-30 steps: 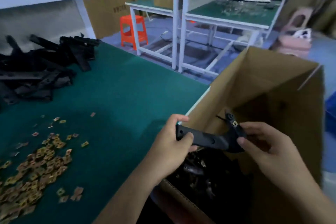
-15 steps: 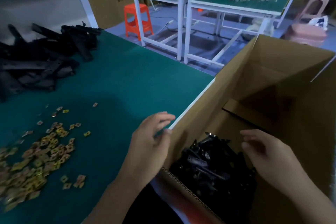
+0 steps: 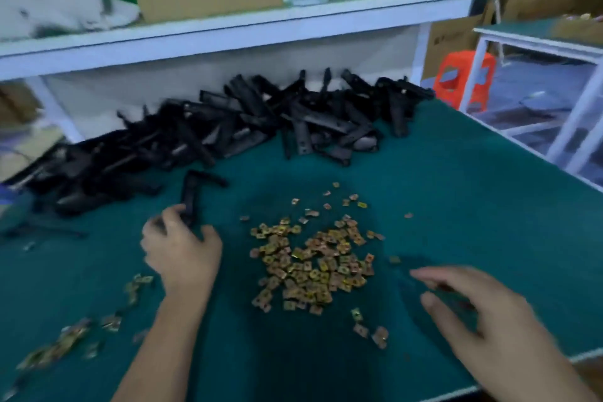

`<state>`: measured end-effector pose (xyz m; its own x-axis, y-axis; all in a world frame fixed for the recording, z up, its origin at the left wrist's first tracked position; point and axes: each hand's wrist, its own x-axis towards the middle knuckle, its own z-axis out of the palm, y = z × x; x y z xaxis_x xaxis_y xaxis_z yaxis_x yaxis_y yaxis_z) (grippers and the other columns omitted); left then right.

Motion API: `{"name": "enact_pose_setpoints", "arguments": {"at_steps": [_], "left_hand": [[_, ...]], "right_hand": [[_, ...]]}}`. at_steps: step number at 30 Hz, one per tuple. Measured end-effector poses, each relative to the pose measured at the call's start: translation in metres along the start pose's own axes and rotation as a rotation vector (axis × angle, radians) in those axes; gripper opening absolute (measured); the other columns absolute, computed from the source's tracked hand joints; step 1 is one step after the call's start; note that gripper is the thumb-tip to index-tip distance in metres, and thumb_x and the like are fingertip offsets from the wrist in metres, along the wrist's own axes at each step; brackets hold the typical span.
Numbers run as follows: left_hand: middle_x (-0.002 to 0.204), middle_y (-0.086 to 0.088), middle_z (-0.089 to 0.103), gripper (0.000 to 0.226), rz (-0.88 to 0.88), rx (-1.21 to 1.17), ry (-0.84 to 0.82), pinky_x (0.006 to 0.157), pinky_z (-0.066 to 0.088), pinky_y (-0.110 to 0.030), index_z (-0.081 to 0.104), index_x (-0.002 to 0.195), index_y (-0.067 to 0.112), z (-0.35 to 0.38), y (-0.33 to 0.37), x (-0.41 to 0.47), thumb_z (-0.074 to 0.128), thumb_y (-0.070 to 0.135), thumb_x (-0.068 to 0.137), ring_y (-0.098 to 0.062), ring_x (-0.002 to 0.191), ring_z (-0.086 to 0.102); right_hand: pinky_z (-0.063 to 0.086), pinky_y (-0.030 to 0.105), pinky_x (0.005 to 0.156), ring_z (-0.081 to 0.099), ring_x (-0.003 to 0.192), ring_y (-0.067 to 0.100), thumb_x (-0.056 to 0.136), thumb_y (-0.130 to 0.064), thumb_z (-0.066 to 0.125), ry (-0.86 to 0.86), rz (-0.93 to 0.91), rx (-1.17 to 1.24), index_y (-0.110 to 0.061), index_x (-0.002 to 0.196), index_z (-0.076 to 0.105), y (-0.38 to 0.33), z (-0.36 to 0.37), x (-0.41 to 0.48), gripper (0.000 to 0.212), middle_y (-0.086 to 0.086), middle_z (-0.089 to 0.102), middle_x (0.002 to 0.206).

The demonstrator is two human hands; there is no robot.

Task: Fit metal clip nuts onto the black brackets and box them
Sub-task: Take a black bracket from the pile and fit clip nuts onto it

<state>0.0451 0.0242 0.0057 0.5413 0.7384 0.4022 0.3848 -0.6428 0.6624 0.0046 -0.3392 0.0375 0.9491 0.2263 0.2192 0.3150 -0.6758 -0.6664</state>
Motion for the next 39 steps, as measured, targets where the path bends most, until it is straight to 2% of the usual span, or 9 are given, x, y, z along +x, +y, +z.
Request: {"name": "enact_pose_setpoints", "arguments": {"at_steps": [7, 14, 17, 21, 25, 28, 30, 35, 39], "left_hand": [[0.151, -0.016, 0.04, 0.057, -0.128, 0.149, -0.227, 0.108, 0.03, -0.056, 0.031, 0.151, 0.017, 0.021, -0.014, 0.035, 0.057, 0.028, 0.102, -0.038, 0.136, 0.037], [0.132, -0.005, 0.059, 0.033, -0.167, 0.008, -0.119, 0.105, 0.032, -0.048, 0.05, 0.139, 0.02, 0.04, -0.031, 0.049, 0.038, 0.024, 0.108, -0.029, 0.121, 0.05], [0.1, 0.003, 0.067, 0.027, -0.094, -0.251, -0.032, 0.072, 0.047, -0.03, 0.057, 0.126, 0.019, 0.042, -0.033, 0.048, 0.036, 0.025, 0.109, -0.015, 0.085, 0.06], [0.06, 0.014, 0.054, 0.022, 0.064, -0.531, -0.064, 0.042, 0.029, -0.015, 0.062, 0.113, 0.033, 0.042, -0.031, 0.045, 0.04, 0.03, 0.109, -0.006, 0.045, 0.039], [0.074, 0.001, 0.055, 0.022, 0.243, -0.624, -0.097, 0.049, 0.041, -0.032, 0.061, 0.116, 0.031, 0.04, -0.026, 0.043, 0.041, 0.035, 0.108, -0.019, 0.057, 0.046], [0.064, 0.002, 0.048, 0.018, 0.196, -0.742, -0.09, 0.057, 0.048, -0.042, 0.059, 0.118, 0.031, 0.04, -0.018, 0.039, 0.049, 0.04, 0.106, -0.021, 0.057, 0.048], [0.067, 0.008, 0.055, 0.024, 0.071, -0.873, -0.117, 0.059, 0.05, -0.027, 0.059, 0.118, 0.03, 0.04, -0.013, 0.037, 0.059, 0.046, 0.099, -0.012, 0.062, 0.055], [0.104, -0.004, 0.075, 0.039, -0.255, -1.292, -0.697, 0.079, 0.056, -0.028, 0.072, 0.108, 0.017, 0.042, 0.007, 0.026, 0.081, 0.037, 0.076, -0.018, 0.094, 0.071], [0.101, -0.012, 0.074, 0.023, -0.3, -1.344, -0.729, 0.078, 0.059, -0.029, 0.068, 0.098, 0.01, 0.041, 0.01, 0.023, 0.077, 0.018, 0.078, -0.024, 0.094, 0.072]], "right_hand": [[0.03, -0.002, 0.085, 0.04, 0.11, -0.02, 0.097, -0.043, 0.06, -0.3, -0.317, -0.035, -0.047, 0.127, 0.058, -0.076, 0.096, 0.094, 0.03, -0.036, 0.05, 0.12], [0.036, 0.006, 0.094, 0.05, 0.112, -0.009, 0.097, -0.032, 0.062, -0.237, -0.351, -0.039, -0.04, 0.123, 0.063, -0.089, 0.168, 0.145, 0.027, -0.031, 0.055, 0.114], [0.04, 0.01, 0.095, 0.051, 0.112, -0.013, 0.095, -0.035, 0.064, -0.138, -0.328, 0.054, -0.043, 0.125, 0.061, -0.077, 0.174, 0.156, 0.031, -0.035, 0.055, 0.112], [0.046, 0.021, 0.09, 0.055, 0.112, -0.004, 0.093, -0.042, 0.064, 0.071, -0.233, 0.186, -0.035, 0.143, 0.049, -0.064, 0.172, 0.168, 0.053, -0.023, 0.055, 0.122], [0.037, 0.011, 0.097, 0.043, 0.127, -0.008, 0.092, -0.056, 0.058, 0.026, -0.145, 0.279, -0.031, 0.153, 0.038, -0.064, 0.164, 0.172, 0.069, -0.025, 0.043, 0.145], [0.045, 0.005, 0.074, 0.063, 0.097, -0.007, 0.098, -0.039, 0.059, 0.03, -0.182, 0.376, -0.032, 0.119, 0.068, -0.065, 0.161, 0.173, 0.024, -0.025, 0.07, 0.107], [0.05, 0.012, 0.073, 0.067, 0.088, -0.001, 0.098, -0.025, 0.063, 0.021, -0.133, 0.519, -0.035, 0.104, 0.072, -0.067, 0.16, 0.173, 0.014, -0.02, 0.073, 0.094], [0.06, 0.029, 0.085, 0.073, 0.092, 0.011, 0.095, -0.019, 0.069, -0.245, -0.027, 0.82, -0.022, 0.108, 0.075, -0.079, 0.162, 0.167, 0.015, -0.005, 0.077, 0.1], [0.058, 0.026, 0.084, 0.071, 0.094, 0.004, 0.092, -0.035, 0.07, -0.271, -0.152, 0.599, -0.029, 0.109, 0.075, -0.077, 0.158, 0.167, 0.019, -0.012, 0.076, 0.1]]}}
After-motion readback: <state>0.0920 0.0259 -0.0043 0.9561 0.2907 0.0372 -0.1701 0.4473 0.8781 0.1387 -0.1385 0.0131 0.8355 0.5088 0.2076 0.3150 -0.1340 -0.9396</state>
